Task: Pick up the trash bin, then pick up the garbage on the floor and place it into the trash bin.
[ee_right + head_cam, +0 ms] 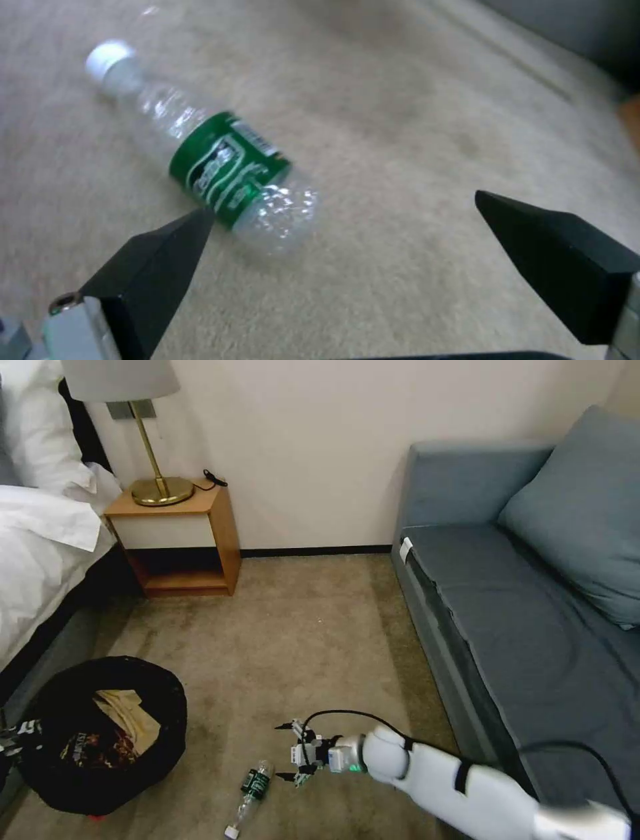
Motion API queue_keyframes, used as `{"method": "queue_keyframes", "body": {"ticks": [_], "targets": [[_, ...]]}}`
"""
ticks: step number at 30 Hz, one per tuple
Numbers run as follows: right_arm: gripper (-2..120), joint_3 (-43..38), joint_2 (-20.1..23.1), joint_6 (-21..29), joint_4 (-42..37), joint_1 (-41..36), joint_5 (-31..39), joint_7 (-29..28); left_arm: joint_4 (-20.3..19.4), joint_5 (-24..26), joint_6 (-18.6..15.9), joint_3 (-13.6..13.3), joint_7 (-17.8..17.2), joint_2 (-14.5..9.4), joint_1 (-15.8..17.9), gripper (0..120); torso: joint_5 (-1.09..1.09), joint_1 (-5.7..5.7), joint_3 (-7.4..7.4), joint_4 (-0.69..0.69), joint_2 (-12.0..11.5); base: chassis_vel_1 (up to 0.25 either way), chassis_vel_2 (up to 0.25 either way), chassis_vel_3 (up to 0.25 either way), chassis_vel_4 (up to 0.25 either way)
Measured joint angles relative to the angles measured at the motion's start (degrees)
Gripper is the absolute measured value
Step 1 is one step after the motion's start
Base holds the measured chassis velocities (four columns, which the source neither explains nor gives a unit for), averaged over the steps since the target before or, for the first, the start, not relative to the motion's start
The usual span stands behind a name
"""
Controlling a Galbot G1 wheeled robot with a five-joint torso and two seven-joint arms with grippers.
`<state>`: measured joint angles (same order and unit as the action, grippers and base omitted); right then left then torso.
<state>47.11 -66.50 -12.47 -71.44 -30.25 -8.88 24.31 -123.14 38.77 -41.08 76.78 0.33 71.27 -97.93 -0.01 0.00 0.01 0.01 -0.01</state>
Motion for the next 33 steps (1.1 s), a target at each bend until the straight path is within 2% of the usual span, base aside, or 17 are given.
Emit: {"method": "queue_keyframes", "body": {"ticks": [7, 21, 28, 33], "targets": [[100, 5.96, -5.82, -4.76, 7.57, 5.33, -3.91, 4.64, -1.20, -0.19, -0.33, -1.11, -0.04, 0.65, 0.73, 6, 0.00, 0.00, 0.00, -0.02, 0.00, 0.000, 0.000, 0.000, 0.000], [100, 7.77, -12.76, -8.05, 15.30, 5.80, -7.74, 6.11, 0.07, -0.38, -0.28, -1.14, -0.09, 0.96, 0.91, 6, 0.01, 0.00, -0.01, -0.01, 0.00, 0.000, 0.000, 0.000, 0.000], [100, 8.11, -17.05, -11.12, 20.81, 5.66, -13.04, 5.60, 0.16, -0.27, -0.25, -0.93, -0.05, 0.85, 0.93, 6, 0.00, 0.00, -0.01, -0.02, 0.00, 0.000, 0.000, 0.000, 0.000], [87, 8.49, -19.23, -12.14, 23.37, 6.00, -13.92, 6.59, 0.53, -0.25, -0.23, -0.86, 0.00, 0.87, 1.02, 6, 0.01, 0.00, 0.00, -0.01, 0.01, 0.000, 0.000, 0.000, 0.000]]}}
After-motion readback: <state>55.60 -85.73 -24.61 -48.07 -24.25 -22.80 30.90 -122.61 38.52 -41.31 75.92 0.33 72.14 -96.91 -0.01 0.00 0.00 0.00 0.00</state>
